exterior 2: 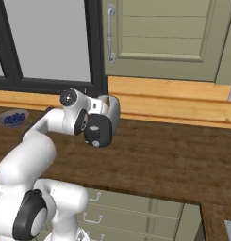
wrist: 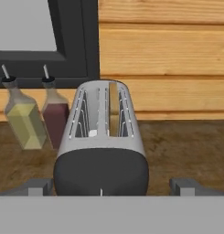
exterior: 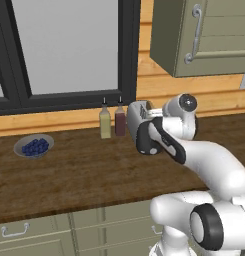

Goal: Start the toaster. Once the lever pops up, take the bread to the plate on the dining counter.

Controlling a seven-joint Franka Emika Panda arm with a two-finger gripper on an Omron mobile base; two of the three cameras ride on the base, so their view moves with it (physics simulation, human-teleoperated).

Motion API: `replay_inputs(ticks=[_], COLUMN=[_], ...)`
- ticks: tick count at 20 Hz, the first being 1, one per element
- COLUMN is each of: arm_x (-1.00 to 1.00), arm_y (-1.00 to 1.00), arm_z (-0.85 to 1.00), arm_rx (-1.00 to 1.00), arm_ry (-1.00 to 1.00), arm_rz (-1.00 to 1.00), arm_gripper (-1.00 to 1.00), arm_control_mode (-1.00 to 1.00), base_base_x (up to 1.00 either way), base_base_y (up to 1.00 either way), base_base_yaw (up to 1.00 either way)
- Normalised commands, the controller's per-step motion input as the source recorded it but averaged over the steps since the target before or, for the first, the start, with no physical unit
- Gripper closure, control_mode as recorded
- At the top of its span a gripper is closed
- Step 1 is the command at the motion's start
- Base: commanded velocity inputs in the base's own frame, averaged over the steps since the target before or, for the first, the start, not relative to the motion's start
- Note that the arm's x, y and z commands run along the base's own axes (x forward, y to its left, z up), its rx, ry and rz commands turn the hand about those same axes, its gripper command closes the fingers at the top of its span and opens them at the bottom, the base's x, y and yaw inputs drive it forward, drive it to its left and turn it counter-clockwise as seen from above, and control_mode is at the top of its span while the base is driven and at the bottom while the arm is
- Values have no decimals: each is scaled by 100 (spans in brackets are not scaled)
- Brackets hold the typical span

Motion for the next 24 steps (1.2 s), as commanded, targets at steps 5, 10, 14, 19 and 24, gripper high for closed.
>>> replay_inputs(ticks=[5, 10, 14, 19, 24], arm_x=[40, 47, 46, 32, 24], arm_y=[-9, -11, -2, 0, 0], arm_z=[-9, 0, -6, -24, -30], arm_rx=[3, 5, 1, 0, 0], arm_ry=[1, 2, 0, 1, 0], arm_rz=[-3, -1, -3, -5, -5], arm_gripper=[-100, -100, -100, -100, -100], arm_control_mode=[-100, -100, -100, -100, -100], base_base_x=[0, 0, 0, 0, 0], base_base_y=[0, 0, 0, 0, 0], base_base_yaw=[0, 0, 0, 0, 0])
